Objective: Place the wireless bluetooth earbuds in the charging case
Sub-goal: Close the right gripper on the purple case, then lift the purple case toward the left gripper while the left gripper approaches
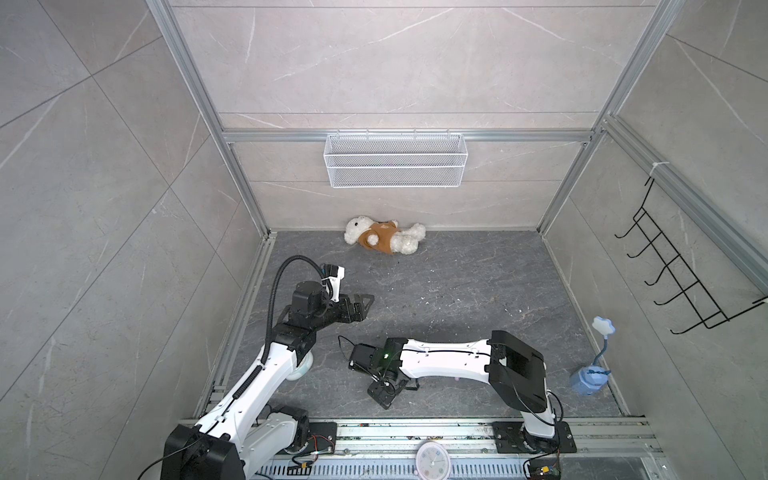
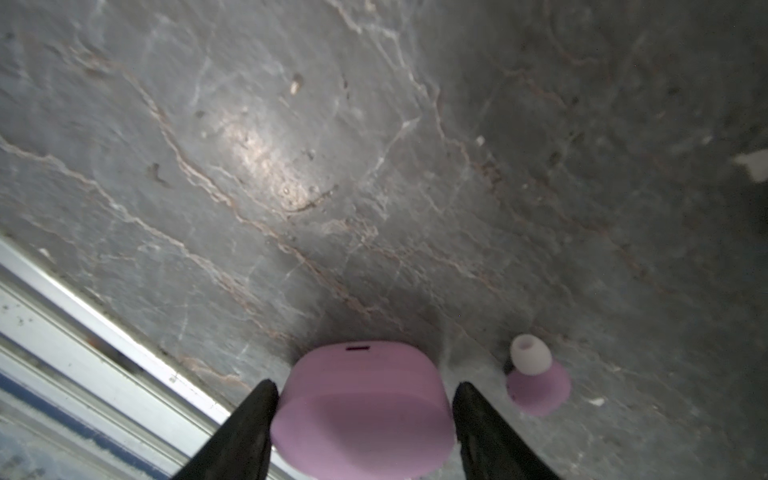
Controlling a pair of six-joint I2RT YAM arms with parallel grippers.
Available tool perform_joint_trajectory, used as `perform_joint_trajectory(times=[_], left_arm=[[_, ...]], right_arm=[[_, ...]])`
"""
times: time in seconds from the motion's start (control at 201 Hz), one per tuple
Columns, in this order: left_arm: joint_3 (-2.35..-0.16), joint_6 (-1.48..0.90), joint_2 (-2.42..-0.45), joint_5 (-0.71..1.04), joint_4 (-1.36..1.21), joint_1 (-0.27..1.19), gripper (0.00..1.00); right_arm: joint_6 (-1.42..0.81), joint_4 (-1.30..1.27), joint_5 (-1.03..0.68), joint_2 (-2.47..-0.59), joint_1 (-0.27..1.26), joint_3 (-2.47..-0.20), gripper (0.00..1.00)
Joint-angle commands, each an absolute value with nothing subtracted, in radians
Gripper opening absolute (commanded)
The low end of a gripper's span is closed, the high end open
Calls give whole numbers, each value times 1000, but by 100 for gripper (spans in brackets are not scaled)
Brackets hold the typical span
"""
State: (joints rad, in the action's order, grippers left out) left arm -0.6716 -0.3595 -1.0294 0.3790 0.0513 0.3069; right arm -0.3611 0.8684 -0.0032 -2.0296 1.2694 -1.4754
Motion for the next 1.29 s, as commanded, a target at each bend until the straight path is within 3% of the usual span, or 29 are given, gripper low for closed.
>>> perform_joint_trajectory(times=[0.0, 0.319, 0.767, 1.289], left_arm=[[-713, -377, -1032, 411, 20, 298, 100], [-713, -374, -1028, 411, 24, 299, 100], [-741, -336, -1022, 382, 67, 298, 100], [-792, -109, -1016, 419, 180, 326, 100]], right_arm=[[-342, 906, 11, -2049, 1269, -1506, 66], [-355, 904, 20, -2018, 1268, -1496, 57], [-443, 880, 7, -1815, 1209, -1401, 56], [-581, 738, -249, -1474, 869, -1098, 56]])
